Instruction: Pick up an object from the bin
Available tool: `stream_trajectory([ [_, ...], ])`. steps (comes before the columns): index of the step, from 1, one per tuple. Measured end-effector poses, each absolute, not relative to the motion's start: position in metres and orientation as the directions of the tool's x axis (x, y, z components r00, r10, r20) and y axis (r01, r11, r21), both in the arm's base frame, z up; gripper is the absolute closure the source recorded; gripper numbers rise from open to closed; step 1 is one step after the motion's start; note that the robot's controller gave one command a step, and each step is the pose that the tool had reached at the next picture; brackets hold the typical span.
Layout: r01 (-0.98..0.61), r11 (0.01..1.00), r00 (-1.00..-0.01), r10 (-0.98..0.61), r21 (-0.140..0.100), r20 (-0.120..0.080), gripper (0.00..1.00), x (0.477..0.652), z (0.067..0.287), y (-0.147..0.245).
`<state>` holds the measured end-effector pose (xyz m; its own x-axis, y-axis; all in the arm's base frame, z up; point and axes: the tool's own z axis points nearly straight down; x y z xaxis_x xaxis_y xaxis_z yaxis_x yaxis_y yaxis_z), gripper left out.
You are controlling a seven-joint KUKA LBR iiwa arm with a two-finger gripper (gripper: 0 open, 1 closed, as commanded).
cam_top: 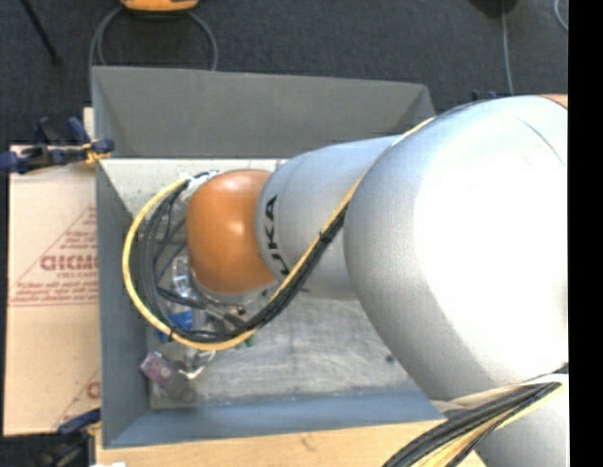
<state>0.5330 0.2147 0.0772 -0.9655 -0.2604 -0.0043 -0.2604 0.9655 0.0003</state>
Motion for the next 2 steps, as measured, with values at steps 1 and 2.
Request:
stream_trajectory([
  [1,-0.267,0.964,-0.964,-0.267,0.0,-0.012,1.0,0.537,0.171,0.217],
  [2,-0.247,0.969,-0.969,-0.247,0.002,-0.009,1.0,0.535,0.226,0.227],
])
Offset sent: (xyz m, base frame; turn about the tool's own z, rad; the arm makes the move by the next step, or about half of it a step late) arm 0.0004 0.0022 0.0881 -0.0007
